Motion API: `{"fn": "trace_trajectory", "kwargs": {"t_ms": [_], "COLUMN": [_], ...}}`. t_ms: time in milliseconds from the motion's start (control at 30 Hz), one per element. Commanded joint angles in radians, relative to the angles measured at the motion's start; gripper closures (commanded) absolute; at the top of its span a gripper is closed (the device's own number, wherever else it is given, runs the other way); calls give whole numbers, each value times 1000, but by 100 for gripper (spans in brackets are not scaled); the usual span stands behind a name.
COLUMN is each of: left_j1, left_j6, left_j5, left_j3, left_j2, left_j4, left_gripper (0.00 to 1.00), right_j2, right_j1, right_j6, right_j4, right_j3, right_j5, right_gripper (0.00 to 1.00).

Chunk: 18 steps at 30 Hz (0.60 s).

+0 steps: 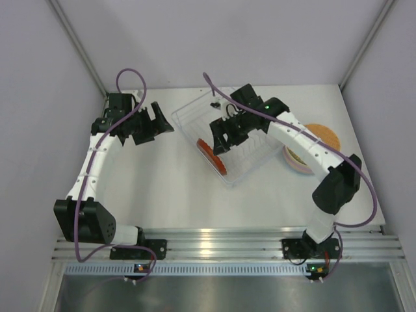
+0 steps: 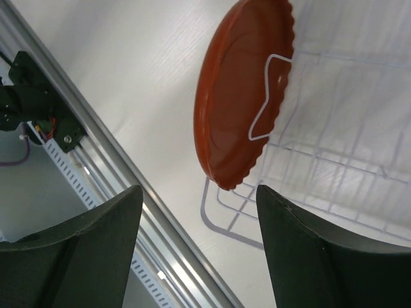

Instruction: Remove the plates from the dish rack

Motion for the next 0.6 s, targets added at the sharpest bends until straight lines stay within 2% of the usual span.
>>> {"fn": "trace_trajectory", "kwargs": {"t_ms": [0,267,567], "left_j1": [-2,-3,-3], "left_j6": [4,7,11], "left_j5": [2,-4,-8], "left_j3": [5,3,-1], "left_j2": [-30,-33,-33], "left_j4": [7,7,9], "left_gripper": [3,3,3], "right_j2": [52,149,187], "right_j1": [28,48,45], "right_j6": [-52,-96,-115], "right_j4": [29,18,26], "right_j3": [17,58,74], "right_j5": [-136,-144,-263], "right_gripper": [29,32,55]}}
